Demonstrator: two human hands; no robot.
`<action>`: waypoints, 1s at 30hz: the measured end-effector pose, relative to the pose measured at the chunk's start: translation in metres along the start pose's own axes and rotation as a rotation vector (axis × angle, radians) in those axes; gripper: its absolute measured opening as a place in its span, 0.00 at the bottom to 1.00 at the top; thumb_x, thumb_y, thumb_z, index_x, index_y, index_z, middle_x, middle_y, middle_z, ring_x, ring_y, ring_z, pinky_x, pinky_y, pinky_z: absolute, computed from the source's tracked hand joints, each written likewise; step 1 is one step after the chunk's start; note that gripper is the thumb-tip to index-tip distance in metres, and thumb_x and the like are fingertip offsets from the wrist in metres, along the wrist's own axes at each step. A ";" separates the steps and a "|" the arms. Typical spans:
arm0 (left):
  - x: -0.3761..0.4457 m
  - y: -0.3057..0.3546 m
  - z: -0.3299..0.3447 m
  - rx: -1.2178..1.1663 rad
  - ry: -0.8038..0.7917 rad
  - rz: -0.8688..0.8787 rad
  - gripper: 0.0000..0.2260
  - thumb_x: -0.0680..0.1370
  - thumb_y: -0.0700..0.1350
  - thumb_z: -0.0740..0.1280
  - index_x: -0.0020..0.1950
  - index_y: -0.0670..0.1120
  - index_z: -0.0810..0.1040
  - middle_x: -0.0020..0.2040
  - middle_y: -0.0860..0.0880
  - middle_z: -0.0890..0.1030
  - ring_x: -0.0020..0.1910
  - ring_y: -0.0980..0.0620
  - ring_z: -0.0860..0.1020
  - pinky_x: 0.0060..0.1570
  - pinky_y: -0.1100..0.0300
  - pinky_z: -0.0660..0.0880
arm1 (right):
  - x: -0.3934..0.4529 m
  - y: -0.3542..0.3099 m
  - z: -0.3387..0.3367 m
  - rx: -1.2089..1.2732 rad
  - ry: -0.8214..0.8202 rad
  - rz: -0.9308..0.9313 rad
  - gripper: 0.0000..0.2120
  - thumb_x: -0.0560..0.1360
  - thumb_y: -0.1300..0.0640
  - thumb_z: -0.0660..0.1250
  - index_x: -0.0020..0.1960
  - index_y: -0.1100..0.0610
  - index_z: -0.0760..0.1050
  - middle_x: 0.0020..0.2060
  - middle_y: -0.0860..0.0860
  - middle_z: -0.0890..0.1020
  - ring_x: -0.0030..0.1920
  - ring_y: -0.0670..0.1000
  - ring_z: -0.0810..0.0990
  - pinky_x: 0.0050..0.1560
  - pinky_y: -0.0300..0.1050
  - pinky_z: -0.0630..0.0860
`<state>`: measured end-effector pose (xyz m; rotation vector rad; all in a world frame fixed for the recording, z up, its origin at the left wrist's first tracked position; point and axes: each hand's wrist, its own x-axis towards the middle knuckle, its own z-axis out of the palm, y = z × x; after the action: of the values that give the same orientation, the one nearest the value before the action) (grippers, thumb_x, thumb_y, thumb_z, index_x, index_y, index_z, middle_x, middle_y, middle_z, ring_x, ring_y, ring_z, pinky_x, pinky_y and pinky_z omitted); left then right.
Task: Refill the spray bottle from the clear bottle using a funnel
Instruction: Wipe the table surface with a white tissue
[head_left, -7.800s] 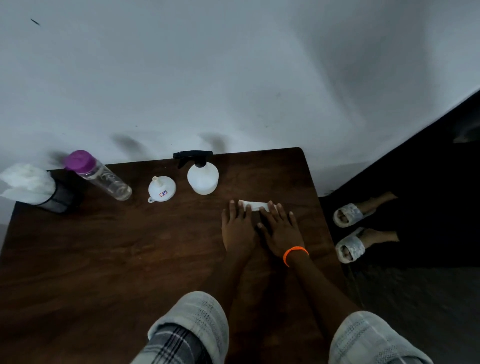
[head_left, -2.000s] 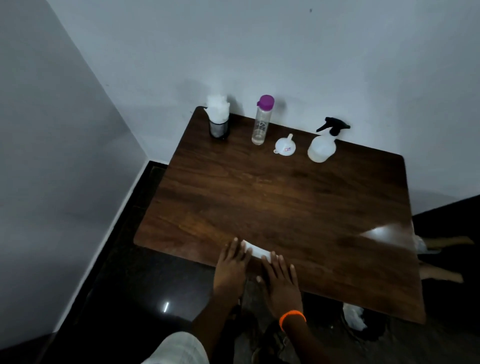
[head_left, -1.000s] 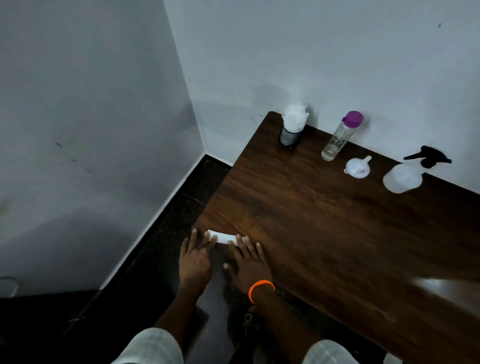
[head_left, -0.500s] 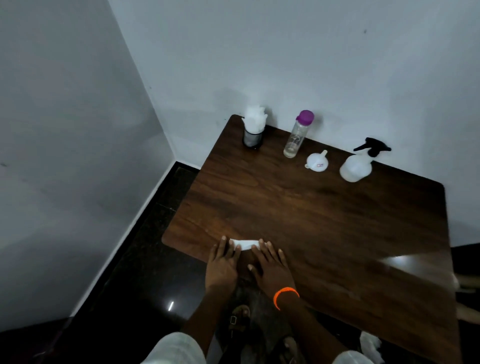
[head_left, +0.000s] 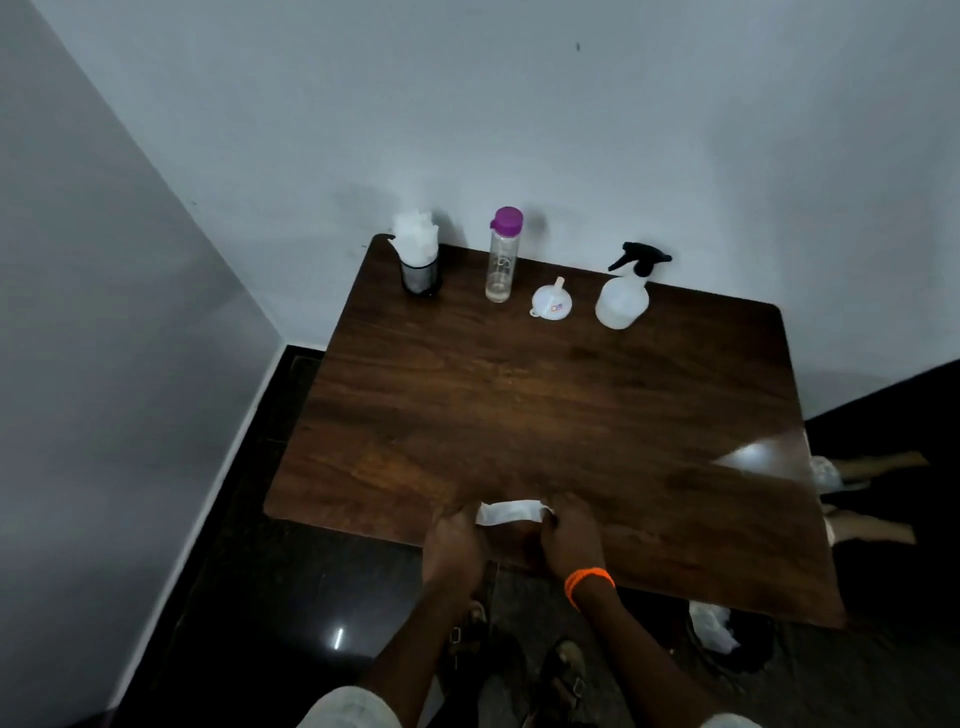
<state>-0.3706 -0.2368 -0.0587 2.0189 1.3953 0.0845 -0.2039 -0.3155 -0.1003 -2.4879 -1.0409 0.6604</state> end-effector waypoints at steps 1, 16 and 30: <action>0.004 0.002 0.000 -0.017 -0.016 -0.030 0.12 0.81 0.45 0.62 0.64 0.53 0.78 0.60 0.50 0.82 0.58 0.51 0.80 0.58 0.54 0.78 | 0.002 -0.008 0.003 -0.005 -0.032 0.007 0.12 0.72 0.63 0.67 0.53 0.61 0.83 0.52 0.60 0.83 0.54 0.63 0.80 0.58 0.50 0.75; 0.026 0.035 0.027 -0.212 -0.203 -0.129 0.08 0.77 0.41 0.69 0.54 0.42 0.85 0.53 0.49 0.83 0.51 0.54 0.79 0.51 0.64 0.72 | -0.004 -0.038 0.019 0.363 -0.114 0.173 0.12 0.72 0.63 0.69 0.54 0.58 0.86 0.50 0.56 0.87 0.53 0.52 0.84 0.56 0.44 0.77; 0.037 0.095 0.066 -0.469 -0.391 -0.115 0.11 0.71 0.33 0.74 0.50 0.44 0.86 0.43 0.50 0.84 0.34 0.65 0.79 0.35 0.76 0.72 | -0.007 0.028 -0.044 1.078 -0.040 0.535 0.16 0.71 0.79 0.65 0.45 0.61 0.84 0.34 0.54 0.86 0.39 0.53 0.82 0.37 0.40 0.81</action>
<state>-0.2510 -0.2568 -0.0685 1.4717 1.1135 -0.0315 -0.1677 -0.3454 -0.0757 -1.7243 0.0791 1.0545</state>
